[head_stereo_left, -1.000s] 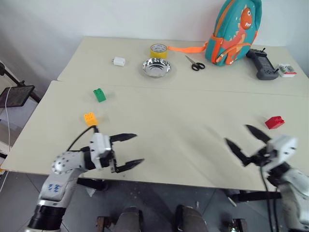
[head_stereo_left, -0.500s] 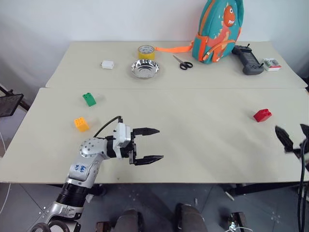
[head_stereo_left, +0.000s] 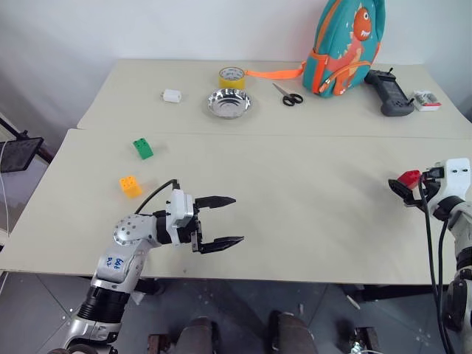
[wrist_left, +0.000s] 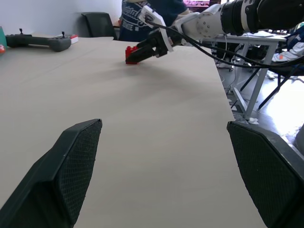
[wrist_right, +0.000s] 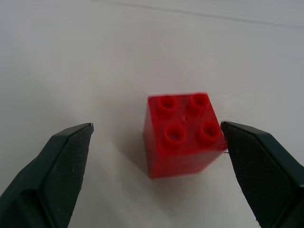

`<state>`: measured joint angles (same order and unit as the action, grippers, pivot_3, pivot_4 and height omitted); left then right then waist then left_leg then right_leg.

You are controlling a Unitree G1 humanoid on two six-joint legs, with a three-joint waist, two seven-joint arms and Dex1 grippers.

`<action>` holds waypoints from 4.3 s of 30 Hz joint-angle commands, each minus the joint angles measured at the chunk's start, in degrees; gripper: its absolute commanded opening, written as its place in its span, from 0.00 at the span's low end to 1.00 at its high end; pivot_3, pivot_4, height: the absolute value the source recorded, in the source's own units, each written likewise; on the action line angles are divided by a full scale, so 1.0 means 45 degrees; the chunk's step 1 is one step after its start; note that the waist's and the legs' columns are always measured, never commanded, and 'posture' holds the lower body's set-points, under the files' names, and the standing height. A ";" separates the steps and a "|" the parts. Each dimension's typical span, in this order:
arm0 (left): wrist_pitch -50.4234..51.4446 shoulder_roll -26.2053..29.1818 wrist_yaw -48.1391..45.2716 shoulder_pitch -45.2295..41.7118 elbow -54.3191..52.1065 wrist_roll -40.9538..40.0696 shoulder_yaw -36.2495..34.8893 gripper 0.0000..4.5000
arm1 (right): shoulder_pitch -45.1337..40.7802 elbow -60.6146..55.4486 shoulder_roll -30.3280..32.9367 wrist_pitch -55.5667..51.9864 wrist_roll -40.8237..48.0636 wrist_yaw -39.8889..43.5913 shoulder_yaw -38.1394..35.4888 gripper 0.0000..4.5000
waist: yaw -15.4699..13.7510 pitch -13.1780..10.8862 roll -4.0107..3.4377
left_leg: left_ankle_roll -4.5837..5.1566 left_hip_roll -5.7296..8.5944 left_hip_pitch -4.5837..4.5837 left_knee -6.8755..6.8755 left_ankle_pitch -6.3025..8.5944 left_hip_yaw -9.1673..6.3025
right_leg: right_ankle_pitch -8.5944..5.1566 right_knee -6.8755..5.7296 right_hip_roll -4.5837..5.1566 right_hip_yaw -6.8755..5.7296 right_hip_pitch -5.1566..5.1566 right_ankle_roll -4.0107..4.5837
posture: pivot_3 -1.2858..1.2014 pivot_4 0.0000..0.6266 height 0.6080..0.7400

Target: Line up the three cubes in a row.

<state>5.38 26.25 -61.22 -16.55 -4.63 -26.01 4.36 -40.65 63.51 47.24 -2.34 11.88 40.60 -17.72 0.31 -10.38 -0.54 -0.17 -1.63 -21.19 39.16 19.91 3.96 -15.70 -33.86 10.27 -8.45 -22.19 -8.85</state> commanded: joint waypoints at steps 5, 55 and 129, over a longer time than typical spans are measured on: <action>0.0155 0.0130 0.0172 0.0096 -0.0667 -0.0159 -0.0284 1.00 | -0.0541 0.0759 0.0300 0.1360 -0.0291 0.0484 -0.0018 0.73 | -0.0010 0.0000 0.0000 | 0.0000 0.0000 -0.0002 0.0001 0.0000 0.0002 | 0.0000 0.0001 0.0000 0.0001 -0.0002 0.0000 | 0.52 0.24 1.00; -0.0156 -0.2533 0.9038 0.6612 -0.2396 -0.1689 -0.9169 1.00 | 0.4638 -1.2239 -0.4486 0.1945 0.4746 0.7445 0.1303 0.99 | -0.0132 0.0001 0.0058 | -0.0007 -0.0011 0.0001 0.0012 0.0013 -0.0004 | 0.0015 -0.0027 -0.0001 0.0009 -0.0024 0.0015 | 0.52 0.24 1.00; 0.2830 0.1569 0.2538 -0.6680 0.5201 0.1055 -0.2684 0.39 | 0.6005 -1.3904 -0.3050 0.1109 0.4832 0.6785 0.1280 1.00 | -0.0098 -0.0037 0.0153 | -0.0027 -0.0019 -0.0022 -0.0008 0.0006 0.0020 | 0.0030 -0.0035 -0.0029 0.0001 -0.0067 -0.0001 | 0.52 0.24 1.00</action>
<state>19.78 31.63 -37.31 -46.73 23.73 -17.70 -9.92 -14.70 2.70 32.14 2.39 32.67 70.78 -9.66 -0.13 -10.54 0.15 -0.29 -1.71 -21.29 39.13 19.94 4.05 -15.57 -34.03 10.14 -8.44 -22.48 -8.85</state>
